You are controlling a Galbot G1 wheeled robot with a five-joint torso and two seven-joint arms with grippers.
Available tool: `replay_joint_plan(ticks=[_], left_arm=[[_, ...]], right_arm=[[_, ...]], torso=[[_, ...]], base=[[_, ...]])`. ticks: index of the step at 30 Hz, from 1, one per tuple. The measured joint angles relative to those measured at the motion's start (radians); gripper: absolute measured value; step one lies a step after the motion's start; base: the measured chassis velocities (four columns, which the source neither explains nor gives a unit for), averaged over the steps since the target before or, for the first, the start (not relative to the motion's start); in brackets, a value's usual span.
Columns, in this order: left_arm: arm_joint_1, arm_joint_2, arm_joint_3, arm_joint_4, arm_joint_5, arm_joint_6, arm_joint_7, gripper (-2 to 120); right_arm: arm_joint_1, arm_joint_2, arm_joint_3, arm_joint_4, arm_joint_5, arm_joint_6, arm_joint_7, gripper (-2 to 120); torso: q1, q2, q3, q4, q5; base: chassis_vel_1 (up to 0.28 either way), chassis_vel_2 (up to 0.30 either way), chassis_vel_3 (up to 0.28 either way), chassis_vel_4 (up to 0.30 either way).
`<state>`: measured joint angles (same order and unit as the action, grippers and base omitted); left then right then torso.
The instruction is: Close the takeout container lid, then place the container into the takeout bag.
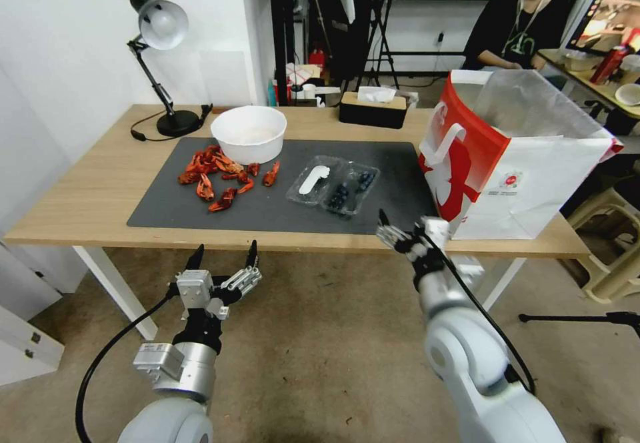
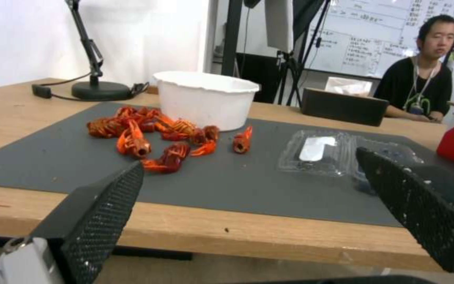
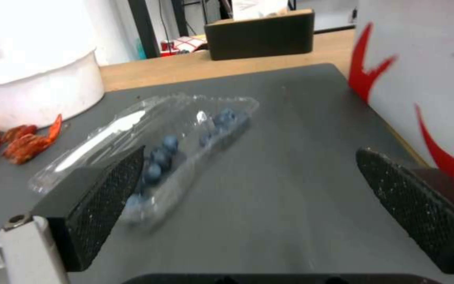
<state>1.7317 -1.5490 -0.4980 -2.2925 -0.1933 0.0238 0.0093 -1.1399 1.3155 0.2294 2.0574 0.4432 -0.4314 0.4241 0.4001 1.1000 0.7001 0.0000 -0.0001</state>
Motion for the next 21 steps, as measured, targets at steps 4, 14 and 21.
replay_joint_plan(ticks=[4,14,21], left_arm=[[0.005,-0.006,-0.002,0.004,0.006,-0.008,-0.001,100],[0.006,-0.013,-0.004,0.013,0.011,-0.016,-0.003,100],[0.003,-0.013,-0.008,0.019,0.011,-0.019,-0.005,100]], right_arm=[[0.085,-0.010,-0.046,-0.059,0.062,-0.038,0.057,100],[0.174,-0.004,-0.089,-0.137,0.114,-0.144,0.116,100],[0.210,0.011,-0.113,-0.175,0.131,-0.171,0.137,100]], torso=[[0.000,0.000,0.000,0.0000,0.0000],[0.000,0.000,0.000,-0.0001,0.0001],[0.000,0.000,0.000,-0.0001,0.0001]], base=[[0.000,0.000,0.000,0.000],[0.000,0.000,0.000,0.000],[0.000,0.000,0.000,0.000]])
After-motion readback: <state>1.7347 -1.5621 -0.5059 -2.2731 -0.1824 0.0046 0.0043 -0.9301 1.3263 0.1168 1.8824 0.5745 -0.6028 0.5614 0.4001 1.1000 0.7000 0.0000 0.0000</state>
